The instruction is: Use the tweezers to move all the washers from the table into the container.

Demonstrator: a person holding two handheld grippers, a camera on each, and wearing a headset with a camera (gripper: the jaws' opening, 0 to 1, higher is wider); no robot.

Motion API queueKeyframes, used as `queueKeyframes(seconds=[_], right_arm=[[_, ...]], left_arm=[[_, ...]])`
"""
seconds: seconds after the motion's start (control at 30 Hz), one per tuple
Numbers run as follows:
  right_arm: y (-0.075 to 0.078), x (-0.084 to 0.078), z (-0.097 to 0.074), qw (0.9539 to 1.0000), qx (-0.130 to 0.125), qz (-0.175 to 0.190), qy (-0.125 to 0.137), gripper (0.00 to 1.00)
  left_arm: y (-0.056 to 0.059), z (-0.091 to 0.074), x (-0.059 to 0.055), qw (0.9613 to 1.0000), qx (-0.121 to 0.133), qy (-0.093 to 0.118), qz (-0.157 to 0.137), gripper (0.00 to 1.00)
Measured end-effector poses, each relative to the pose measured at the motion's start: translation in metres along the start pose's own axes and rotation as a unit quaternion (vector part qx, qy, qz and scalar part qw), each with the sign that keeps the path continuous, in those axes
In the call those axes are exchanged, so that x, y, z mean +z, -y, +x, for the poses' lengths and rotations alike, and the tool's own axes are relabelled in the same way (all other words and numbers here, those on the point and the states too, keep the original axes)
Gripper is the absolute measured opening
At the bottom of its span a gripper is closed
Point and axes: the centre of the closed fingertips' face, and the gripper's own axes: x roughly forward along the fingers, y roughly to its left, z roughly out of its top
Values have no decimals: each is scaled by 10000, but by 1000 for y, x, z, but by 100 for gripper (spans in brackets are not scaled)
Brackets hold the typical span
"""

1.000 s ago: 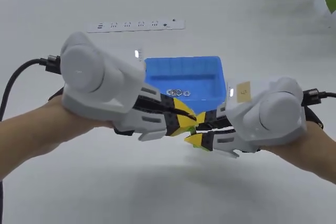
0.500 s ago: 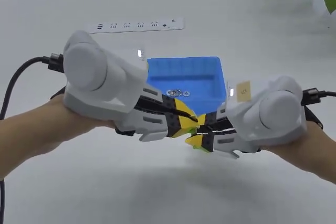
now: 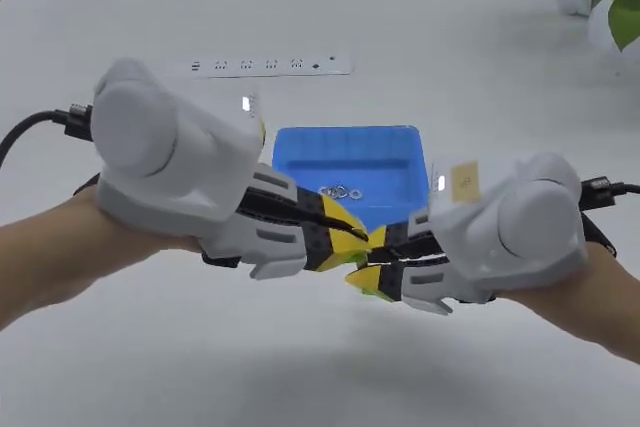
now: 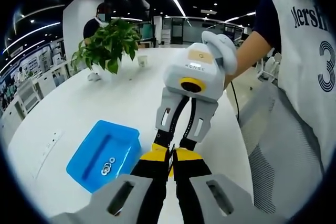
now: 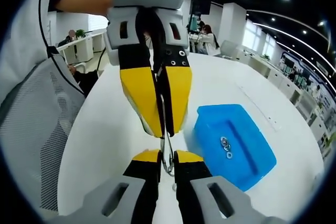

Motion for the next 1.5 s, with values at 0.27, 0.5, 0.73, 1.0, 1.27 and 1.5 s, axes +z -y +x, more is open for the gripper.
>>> queueKeyframes(seconds=[0.27, 0.5, 0.73, 1.0, 1.27, 1.5], right_arm=[[13, 16, -8, 9998, -97, 35, 178, 10], [31, 32, -13, 9993, -259, -164, 236, 10], [50, 39, -16, 9986, -353, -312, 248, 10], [72, 38, -6, 9980, -424, -413, 199, 10], [96, 28, 10, 9975, -472, -521, 59, 10], [108, 12, 26, 9986, -405, -332, 17, 10]], left_arm=[[-11, -14, 15, 9998, 104, 147, 69, 6], [-25, -23, 27, 9992, 193, 146, 322, 6], [-41, -24, 38, 9984, 234, 130, 507, 6], [-64, -19, 35, 9968, 287, 3, 749, 6], [-90, -8, 24, 9965, 374, -118, 734, 6], [-101, 3, 10, 9979, 334, -190, 513, 7]])
